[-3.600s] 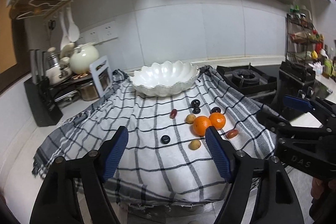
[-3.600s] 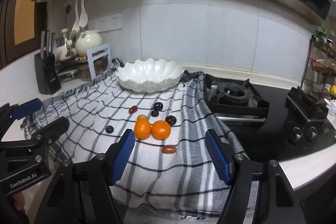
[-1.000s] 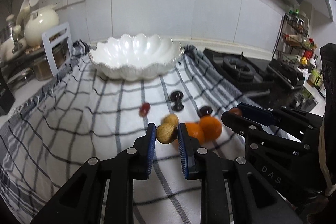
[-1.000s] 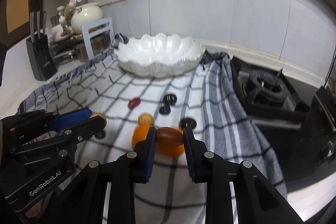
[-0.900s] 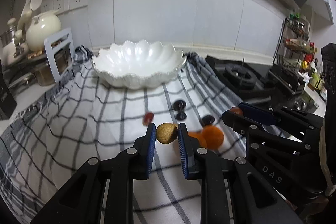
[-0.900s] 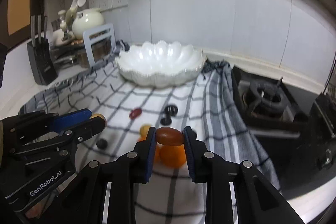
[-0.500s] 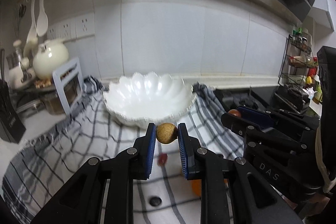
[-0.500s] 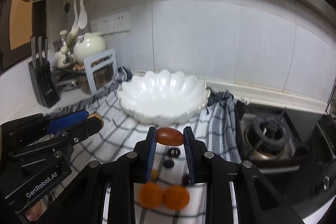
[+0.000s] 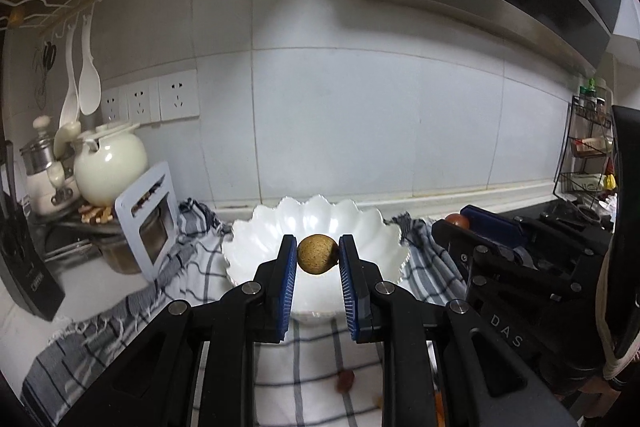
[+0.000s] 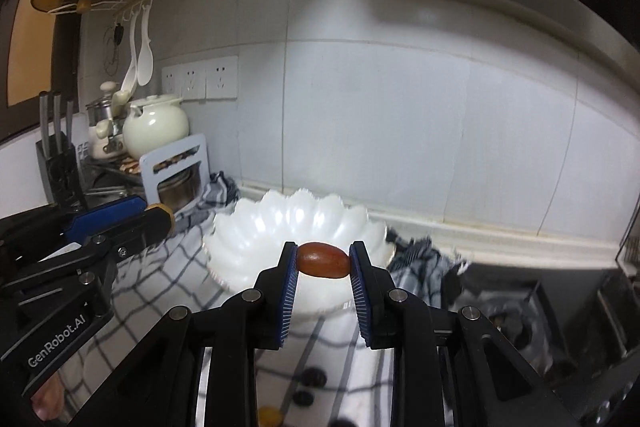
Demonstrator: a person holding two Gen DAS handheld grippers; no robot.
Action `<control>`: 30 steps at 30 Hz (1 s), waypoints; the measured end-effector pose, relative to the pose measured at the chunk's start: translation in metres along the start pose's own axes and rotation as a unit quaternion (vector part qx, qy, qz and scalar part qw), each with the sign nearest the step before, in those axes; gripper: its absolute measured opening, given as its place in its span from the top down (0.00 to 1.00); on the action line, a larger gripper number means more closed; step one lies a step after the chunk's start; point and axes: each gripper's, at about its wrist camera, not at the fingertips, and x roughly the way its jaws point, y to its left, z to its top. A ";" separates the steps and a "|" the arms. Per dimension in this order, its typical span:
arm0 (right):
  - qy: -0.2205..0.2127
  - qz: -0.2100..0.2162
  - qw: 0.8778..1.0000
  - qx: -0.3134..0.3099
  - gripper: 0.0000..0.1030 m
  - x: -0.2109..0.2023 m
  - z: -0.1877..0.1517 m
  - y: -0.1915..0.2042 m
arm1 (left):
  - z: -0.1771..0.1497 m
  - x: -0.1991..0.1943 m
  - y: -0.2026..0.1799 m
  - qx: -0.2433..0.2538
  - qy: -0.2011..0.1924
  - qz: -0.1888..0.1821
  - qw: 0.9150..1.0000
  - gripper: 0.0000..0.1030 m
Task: Organize fruits
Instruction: 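Carry the red date and brown nut over the white bowl with both grippers, then open both grippers to drop the date and nut into the bowl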
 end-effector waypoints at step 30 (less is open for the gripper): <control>0.154 0.042 0.987 0.023 0.73 0.186 0.030 -0.021 | 0.032 0.179 0.029 -0.009 0.115 -0.008 0.993 0.78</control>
